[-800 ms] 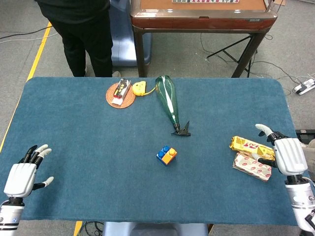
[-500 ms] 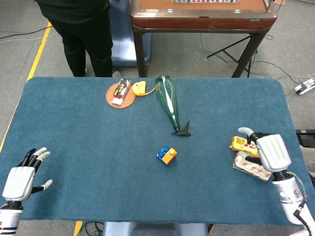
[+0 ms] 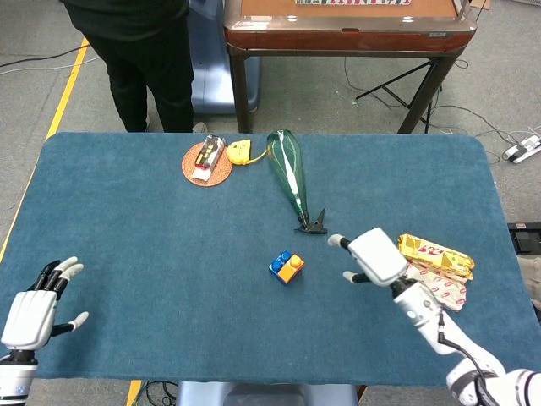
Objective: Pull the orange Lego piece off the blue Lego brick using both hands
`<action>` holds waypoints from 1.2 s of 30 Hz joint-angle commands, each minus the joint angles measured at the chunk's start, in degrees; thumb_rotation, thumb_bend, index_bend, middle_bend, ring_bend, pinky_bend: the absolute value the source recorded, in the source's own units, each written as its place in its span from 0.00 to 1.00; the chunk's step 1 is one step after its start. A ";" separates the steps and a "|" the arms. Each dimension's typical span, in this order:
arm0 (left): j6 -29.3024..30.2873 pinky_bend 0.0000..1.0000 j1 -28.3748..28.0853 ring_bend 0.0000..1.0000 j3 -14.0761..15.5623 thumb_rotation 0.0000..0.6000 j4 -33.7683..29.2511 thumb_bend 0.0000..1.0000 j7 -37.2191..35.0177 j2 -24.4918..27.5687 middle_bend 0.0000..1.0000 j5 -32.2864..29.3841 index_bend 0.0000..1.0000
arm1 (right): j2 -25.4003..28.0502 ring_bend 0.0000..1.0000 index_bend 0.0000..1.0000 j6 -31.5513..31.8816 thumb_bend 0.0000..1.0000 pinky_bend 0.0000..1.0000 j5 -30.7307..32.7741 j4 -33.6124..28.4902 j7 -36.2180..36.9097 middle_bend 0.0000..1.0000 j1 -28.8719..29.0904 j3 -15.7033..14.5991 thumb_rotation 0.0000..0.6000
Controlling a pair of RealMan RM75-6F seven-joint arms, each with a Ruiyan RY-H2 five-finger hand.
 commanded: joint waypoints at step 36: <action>-1.32 0.47 -0.21 0.12 -0.19 1.00 2.87 0.10 -2.37 -1.27 0.17 -0.56 0.23 | -11.77 1.00 0.42 -15.09 0.04 1.00 16.64 8.53 -8.51 1.00 14.44 0.85 1.00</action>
